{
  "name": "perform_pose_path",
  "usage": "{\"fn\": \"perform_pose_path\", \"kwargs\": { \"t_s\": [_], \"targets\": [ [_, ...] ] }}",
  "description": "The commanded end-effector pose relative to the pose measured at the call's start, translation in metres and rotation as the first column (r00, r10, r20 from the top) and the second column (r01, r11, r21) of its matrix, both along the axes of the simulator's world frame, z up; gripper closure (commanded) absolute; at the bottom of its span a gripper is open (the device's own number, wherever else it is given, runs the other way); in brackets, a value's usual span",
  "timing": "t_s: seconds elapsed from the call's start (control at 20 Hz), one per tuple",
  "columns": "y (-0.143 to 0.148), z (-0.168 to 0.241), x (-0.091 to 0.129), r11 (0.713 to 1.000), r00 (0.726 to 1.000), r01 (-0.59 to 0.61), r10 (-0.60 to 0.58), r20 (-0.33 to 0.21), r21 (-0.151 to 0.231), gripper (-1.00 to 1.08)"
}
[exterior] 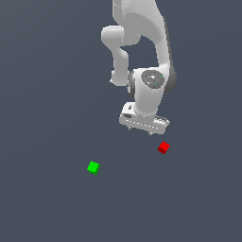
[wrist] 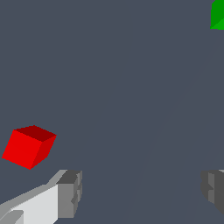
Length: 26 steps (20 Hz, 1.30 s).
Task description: Stack the red cube on top of the green cube.
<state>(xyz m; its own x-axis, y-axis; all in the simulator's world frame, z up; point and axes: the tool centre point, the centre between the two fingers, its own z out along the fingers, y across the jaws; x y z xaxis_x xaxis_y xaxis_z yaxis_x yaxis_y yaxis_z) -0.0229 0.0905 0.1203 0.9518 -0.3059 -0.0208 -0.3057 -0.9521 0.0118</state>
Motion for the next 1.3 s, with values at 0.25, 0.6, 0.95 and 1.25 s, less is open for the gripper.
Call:
{"fn": "perform_pose_path", "kwargs": {
  "t_s": [0.25,0.6,0.95,1.25],
  "targets": [
    [0.043,-0.016,0.004,0.991,0.991,0.131,-0.131,0.008,0.001,-0.92],
    [0.084,-0.032,0.014,0.967,0.967,0.254,-0.254,0.015,0.002,-0.92],
    [0.114,-0.043,0.026,0.938,0.938,0.346,-0.346,0.020,0.004,-0.92],
    [0.128,-0.049,0.034,0.921,0.920,0.391,-0.391,0.023,0.005,-0.92]
  ]
}}
